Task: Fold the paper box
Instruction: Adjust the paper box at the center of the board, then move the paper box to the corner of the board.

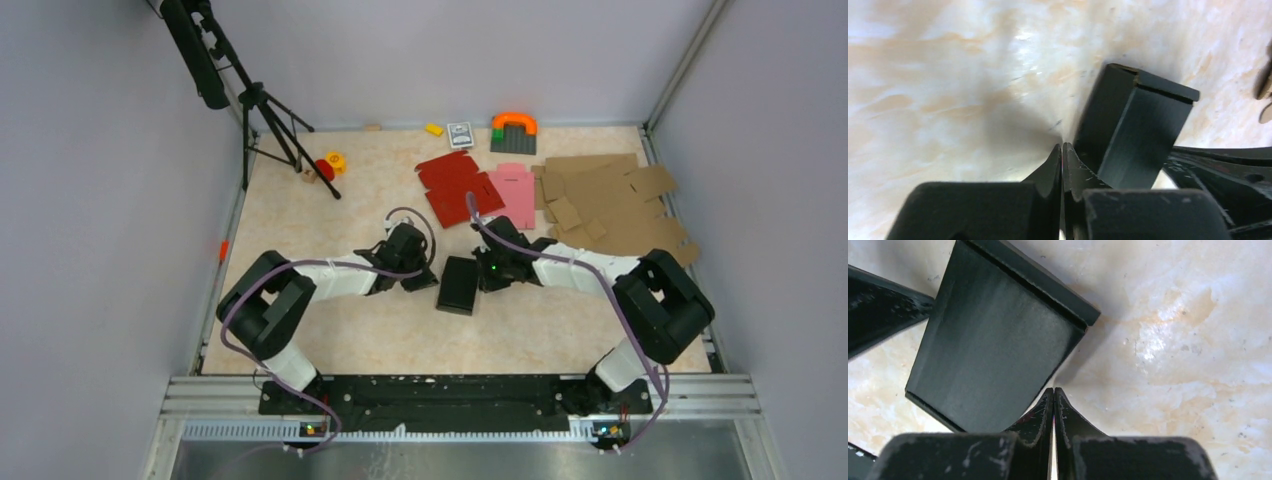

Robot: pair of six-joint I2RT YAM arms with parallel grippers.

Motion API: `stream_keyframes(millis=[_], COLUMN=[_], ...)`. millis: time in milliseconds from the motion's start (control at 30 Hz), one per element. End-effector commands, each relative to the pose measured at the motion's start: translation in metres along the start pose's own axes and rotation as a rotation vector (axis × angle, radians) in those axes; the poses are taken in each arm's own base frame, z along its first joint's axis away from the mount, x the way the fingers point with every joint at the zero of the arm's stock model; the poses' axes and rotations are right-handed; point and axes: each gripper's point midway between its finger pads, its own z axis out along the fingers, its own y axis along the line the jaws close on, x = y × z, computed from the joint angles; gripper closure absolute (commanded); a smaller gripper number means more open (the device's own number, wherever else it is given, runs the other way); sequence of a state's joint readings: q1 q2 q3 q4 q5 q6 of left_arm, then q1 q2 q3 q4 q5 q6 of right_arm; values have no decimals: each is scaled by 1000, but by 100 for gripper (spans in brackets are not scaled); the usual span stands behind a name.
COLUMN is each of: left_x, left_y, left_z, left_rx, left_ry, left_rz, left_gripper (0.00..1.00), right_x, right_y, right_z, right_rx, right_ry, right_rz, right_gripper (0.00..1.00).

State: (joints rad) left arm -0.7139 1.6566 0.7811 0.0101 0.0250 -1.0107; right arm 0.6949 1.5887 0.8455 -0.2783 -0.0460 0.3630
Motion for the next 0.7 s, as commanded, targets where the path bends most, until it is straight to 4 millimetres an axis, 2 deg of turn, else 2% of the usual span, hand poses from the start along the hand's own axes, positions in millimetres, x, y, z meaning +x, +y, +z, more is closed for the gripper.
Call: stream_keyframes(millis=[0,133,267,333,367,467,533,600,667], left_x=[-11,-20,-24,-25,-26,-31,-37,-43,-47], left_y=[32,54,62,67,70,79,82,86,90], left_z=[-31,-73,-110,-122,-127,-147,-162,-179,-194], left_rx=[-105,-197,-183,-178,-179,-192,-193,-196,-207], left_ry=[-29,-86,-145,-171,-184,-236,-278,-321,-356], left_rz=[98,165,171,164,160,140,127,115,106], left_gripper=[100,99,98,98,98,99,99,99,99], right_x=[-11,16,35,41,42,34,14,-18,-47], right_y=[-10,-61,-112,-126,-125,-107,-75,-23,50], right_z=[-25,-41,-71,-82,-80,-61,-40,-20,3], right_rx=[39,308,622,711,706,609,512,429,276], right_ry=[-72,-33,-55,-86,-88,-82,-88,-129,-113], right_rz=[47,106,228,276,285,311,278,223,171], right_gripper=[100,100,100,100,100,100,100,100,100])
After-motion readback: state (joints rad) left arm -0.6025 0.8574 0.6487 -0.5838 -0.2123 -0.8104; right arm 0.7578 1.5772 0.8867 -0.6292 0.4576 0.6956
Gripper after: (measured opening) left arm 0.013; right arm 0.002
